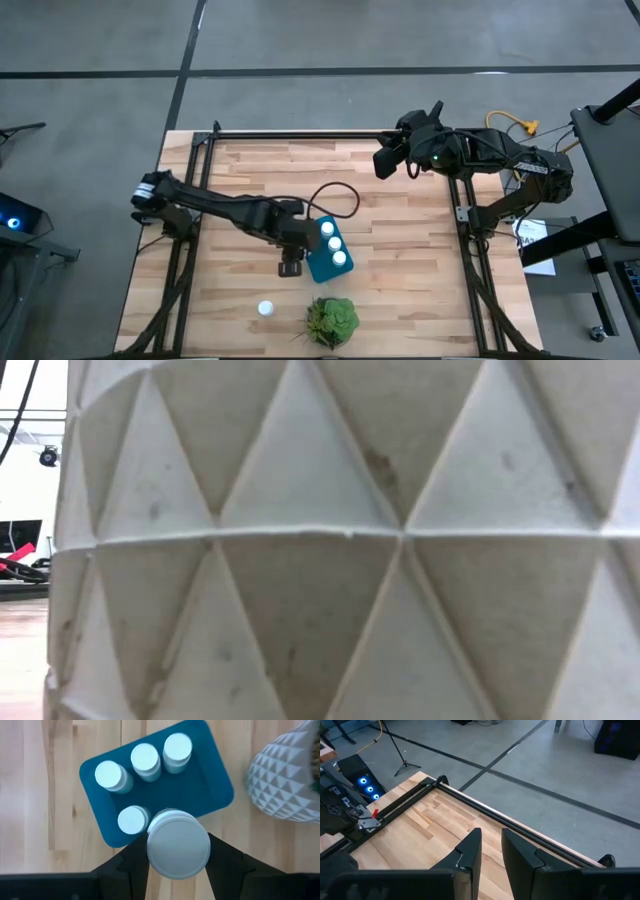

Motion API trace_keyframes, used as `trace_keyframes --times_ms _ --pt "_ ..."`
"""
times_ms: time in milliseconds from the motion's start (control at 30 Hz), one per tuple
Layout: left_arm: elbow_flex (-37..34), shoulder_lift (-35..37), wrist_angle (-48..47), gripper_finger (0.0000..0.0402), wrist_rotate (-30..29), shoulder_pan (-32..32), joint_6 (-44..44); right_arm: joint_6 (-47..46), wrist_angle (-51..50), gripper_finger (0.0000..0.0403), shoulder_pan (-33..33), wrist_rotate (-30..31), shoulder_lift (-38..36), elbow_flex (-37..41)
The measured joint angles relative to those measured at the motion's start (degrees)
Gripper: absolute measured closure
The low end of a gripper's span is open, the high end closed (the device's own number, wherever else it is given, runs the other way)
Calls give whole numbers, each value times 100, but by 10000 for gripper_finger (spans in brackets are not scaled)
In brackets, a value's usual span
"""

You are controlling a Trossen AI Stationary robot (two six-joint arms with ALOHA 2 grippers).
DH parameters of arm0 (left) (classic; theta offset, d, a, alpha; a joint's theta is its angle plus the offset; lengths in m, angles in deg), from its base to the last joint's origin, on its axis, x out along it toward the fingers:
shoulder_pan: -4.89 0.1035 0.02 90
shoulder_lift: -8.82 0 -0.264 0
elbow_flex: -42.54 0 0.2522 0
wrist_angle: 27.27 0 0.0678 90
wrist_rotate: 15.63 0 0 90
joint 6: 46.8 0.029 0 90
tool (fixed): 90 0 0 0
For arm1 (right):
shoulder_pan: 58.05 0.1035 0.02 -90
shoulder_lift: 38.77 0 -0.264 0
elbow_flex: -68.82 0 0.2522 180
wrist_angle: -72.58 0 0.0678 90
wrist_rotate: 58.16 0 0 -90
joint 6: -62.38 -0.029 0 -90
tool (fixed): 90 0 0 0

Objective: Pick and place pill bottles into a basket
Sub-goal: Put the medicine bottle into the container

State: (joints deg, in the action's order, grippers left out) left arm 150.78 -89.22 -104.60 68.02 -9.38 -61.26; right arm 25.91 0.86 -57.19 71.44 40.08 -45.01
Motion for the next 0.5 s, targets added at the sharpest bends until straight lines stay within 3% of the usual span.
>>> trace_keyframes --times_ms 500 --pt "-24 -496 591 259 -85 118 7 -2 -2 335 2 -46 0 0"
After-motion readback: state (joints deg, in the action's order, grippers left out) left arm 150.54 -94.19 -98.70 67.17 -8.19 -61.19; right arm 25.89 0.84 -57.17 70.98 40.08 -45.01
